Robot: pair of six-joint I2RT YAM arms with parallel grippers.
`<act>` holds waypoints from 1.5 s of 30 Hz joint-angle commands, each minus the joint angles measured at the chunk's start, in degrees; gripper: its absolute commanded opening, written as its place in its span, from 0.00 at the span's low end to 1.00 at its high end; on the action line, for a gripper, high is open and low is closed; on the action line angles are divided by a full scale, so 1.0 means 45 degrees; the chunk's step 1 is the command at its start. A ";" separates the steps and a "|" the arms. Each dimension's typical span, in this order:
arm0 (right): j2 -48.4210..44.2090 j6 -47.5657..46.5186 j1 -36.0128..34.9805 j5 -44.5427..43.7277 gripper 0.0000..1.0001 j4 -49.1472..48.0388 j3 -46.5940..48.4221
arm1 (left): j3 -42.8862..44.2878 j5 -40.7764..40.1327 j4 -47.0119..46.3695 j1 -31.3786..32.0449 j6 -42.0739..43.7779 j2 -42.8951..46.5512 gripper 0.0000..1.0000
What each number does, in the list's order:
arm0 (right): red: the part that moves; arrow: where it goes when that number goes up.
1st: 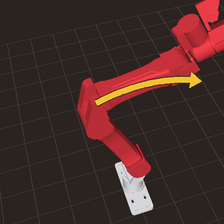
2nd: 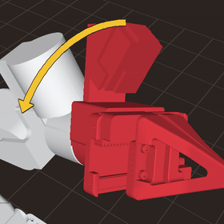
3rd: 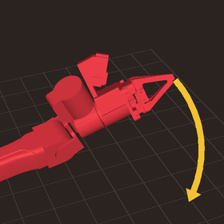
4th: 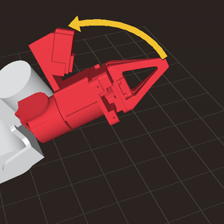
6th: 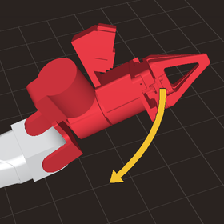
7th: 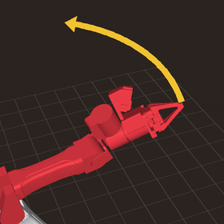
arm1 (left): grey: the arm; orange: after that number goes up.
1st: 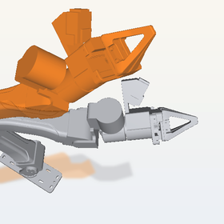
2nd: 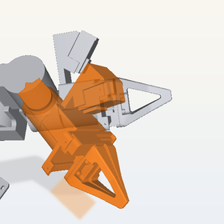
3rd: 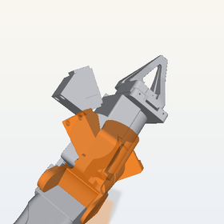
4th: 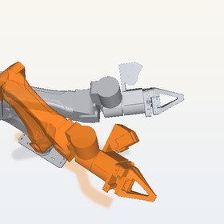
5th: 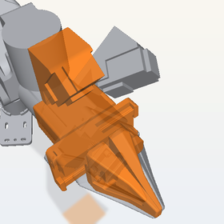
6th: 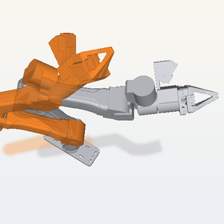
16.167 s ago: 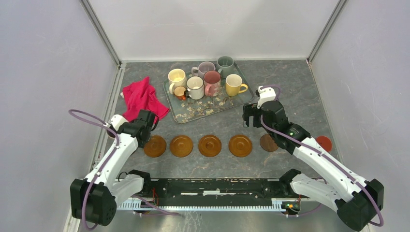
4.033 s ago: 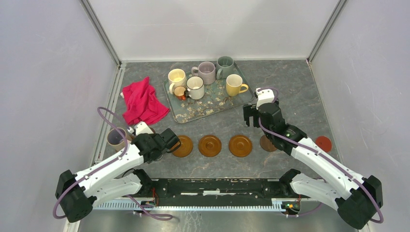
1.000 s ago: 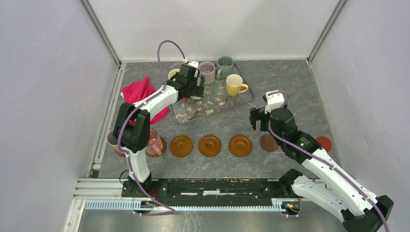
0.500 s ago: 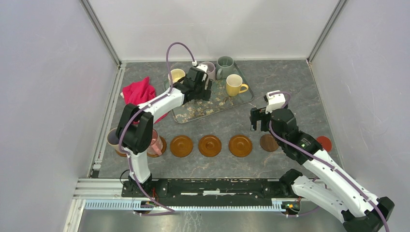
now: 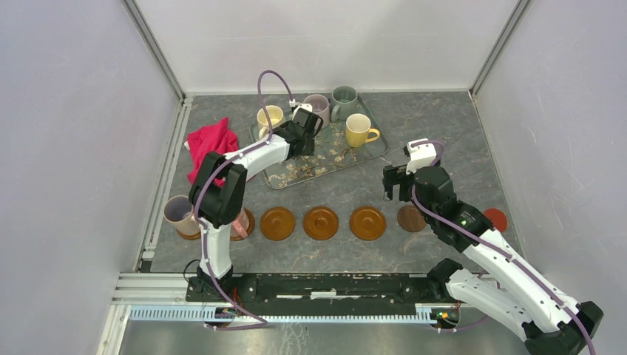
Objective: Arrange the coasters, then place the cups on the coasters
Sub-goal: Pick up the cup from the tray.
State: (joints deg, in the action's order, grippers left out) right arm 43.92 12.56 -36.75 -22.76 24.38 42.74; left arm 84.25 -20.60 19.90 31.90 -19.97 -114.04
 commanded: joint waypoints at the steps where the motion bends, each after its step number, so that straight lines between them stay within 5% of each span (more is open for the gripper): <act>1: -0.0161 -0.0173 -0.0060 -0.0277 0.98 -0.0035 0.0209 | 0.0805 -0.0721 -0.0085 -0.0019 -0.0702 -0.0251 0.53; 16: -0.0052 -0.0184 -0.0068 -0.0336 0.98 -0.0027 0.0209 | 0.0765 -0.1031 -0.0225 0.0179 -0.0459 0.0115 0.03; 45: 0.0123 -0.0064 -0.0064 0.0037 0.98 -0.0377 -0.0024 | -0.1829 -0.2848 0.0570 0.2906 -0.2096 0.4516 0.02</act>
State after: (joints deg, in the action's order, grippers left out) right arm 44.75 12.56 -36.75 -22.72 24.49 42.72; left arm 76.90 -28.49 24.47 43.07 -24.64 -100.27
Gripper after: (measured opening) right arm 0.982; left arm 0.257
